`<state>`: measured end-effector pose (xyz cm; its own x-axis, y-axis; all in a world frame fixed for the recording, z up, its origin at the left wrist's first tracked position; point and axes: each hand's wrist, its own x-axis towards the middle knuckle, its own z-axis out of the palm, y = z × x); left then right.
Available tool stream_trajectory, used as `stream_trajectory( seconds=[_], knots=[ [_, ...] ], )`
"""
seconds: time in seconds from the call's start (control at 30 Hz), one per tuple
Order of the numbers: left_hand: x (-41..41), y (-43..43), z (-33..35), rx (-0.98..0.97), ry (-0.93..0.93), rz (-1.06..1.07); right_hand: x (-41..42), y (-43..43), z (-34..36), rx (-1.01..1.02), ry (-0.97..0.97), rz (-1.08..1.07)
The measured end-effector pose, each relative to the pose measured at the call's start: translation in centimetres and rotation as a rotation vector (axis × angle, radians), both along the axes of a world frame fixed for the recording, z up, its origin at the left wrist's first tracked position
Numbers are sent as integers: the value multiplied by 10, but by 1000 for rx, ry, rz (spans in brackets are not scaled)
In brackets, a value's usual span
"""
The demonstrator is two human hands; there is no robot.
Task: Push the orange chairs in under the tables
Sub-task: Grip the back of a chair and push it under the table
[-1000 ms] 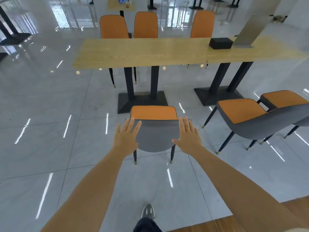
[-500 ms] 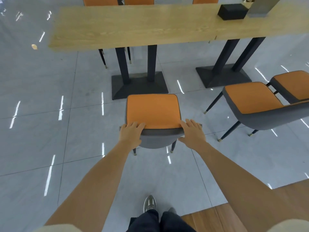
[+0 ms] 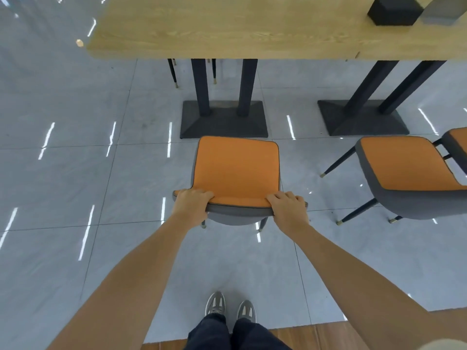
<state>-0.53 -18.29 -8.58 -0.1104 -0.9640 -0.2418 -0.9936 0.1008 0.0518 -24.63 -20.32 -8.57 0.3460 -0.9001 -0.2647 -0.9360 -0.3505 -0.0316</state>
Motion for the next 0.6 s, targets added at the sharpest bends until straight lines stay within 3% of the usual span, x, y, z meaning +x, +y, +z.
stream_trajectory(
  seconds=[0.33, 0.6],
  knots=[
    [-9, -17, -3, -17, -12, 34, -13, -31, -6, -68, -102, 116],
    [-4, -67, 0, 5, -25, 69, -7, -97, -3, -58, -56, 175]
  ],
)
